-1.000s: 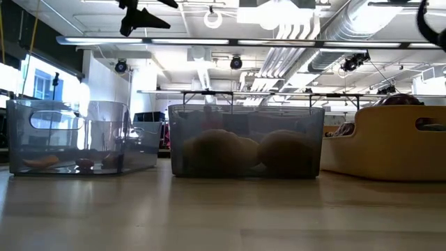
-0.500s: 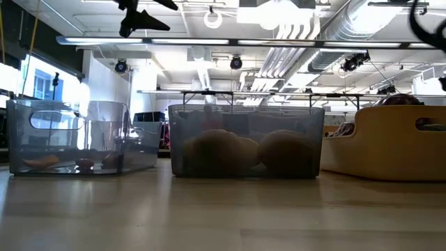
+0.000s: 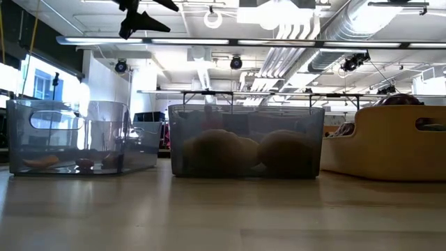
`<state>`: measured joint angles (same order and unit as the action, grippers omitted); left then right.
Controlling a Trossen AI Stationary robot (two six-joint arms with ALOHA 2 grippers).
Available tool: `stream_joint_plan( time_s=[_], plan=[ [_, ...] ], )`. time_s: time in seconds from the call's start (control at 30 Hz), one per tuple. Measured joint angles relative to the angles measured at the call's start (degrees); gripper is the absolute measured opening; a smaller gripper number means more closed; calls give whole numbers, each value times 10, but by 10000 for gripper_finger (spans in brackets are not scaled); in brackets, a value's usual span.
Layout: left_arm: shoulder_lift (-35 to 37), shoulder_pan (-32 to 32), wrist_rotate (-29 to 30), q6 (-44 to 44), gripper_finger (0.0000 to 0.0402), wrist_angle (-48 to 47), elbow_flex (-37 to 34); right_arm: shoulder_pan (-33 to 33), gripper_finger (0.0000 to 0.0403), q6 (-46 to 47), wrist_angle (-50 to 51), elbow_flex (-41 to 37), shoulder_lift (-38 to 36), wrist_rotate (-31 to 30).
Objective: Sort produce into baskets
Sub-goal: Put the orange chili pepper into the left black bin
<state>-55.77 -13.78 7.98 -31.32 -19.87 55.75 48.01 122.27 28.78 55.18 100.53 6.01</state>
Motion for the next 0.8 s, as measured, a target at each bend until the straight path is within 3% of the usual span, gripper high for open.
stream_joint_plan(
  time_s=[0.13,0.27,0.4,0.53,0.6,0.7,0.8],
  plan=[
    [0,0,-29,-1,239,0,0,-16,90,-52,0,0,0,-6],
    [0,0,-35,-7,239,1,0,-32,13,-136,-11,-1,-13,-55],
    [0,0,-42,-20,239,21,0,-65,13,-235,-13,-1,-91,-104],
    [1,0,-60,-7,239,62,0,-131,6,-389,-37,-1,-189,-242],
    [1,0,-60,2,239,71,0,-181,8,-480,-75,0,-218,-274],
    [1,0,-60,10,239,68,0,-266,3,-642,-172,0,-218,-224],
    [1,0,-78,9,239,67,0,-339,3,-747,-303,0,-173,-164]
  ],
)
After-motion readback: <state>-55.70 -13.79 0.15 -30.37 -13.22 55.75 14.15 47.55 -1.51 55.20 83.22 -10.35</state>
